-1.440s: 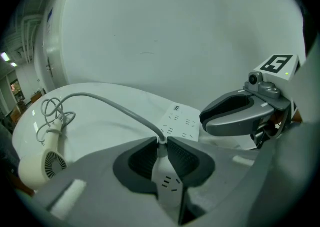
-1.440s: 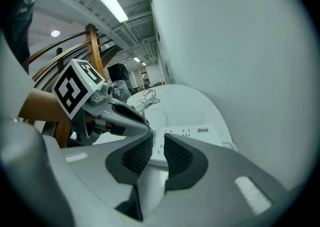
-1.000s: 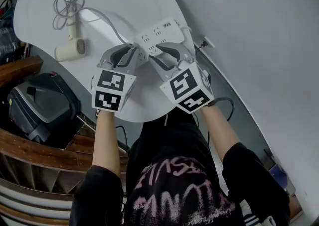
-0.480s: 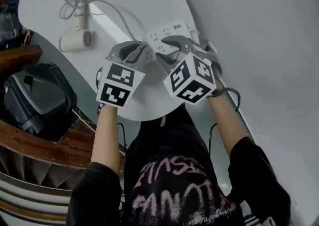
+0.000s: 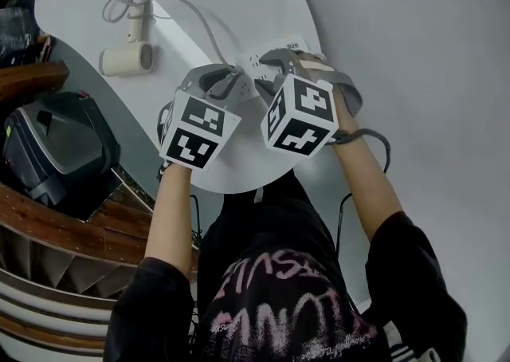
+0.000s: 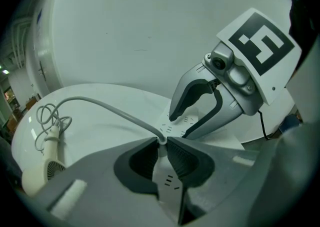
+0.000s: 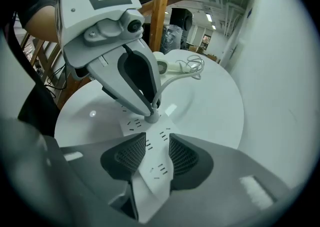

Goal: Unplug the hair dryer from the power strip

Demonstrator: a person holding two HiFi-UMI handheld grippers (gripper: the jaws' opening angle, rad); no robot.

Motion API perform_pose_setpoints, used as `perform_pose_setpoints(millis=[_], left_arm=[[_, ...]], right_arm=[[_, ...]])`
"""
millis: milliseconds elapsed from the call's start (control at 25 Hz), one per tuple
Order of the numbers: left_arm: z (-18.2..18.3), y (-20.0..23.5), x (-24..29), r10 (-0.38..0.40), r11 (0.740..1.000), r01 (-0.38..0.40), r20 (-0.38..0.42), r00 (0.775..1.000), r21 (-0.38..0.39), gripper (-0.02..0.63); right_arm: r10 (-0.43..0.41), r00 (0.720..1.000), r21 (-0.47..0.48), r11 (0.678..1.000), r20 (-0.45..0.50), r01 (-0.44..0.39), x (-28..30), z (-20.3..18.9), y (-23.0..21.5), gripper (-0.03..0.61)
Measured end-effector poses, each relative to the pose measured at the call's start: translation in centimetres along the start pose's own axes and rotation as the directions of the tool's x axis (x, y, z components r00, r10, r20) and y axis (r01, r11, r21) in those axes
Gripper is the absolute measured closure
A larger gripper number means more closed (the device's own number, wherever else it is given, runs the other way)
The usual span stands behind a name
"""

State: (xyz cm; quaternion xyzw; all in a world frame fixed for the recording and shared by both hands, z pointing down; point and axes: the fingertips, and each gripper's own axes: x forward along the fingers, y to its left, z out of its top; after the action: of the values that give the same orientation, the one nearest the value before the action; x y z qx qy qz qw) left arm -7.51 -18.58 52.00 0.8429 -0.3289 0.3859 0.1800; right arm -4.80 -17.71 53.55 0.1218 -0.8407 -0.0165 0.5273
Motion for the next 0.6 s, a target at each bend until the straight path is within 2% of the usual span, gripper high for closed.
perform_pose_setpoints(millis=[160,320,600], left_arm=[[0.01,0.0,0.17,0.0,1.0,0.0,-0.01,1.0,0.012,0.549],[0.02,0.0,0.32,-0.001,1.0,0.002,-0.024,1.0,0.029,0.549],[0.08,-0.2,0.41,0.006,0.998,-0.002,-0.056,0.998,0.068,0.549]], right_arm=[[0.044,0.999,-0.009,0.999,-0.032,-0.045,0.62,-0.19,0.39,0.397],[0.076,0.996,0.011,0.997,-0.036,-0.076,0.82,-0.22,0.73,0.429],[0.139,0.989,0.102,0.986,-0.042,-0.134,0.93,-0.45,0.91,0.449]])
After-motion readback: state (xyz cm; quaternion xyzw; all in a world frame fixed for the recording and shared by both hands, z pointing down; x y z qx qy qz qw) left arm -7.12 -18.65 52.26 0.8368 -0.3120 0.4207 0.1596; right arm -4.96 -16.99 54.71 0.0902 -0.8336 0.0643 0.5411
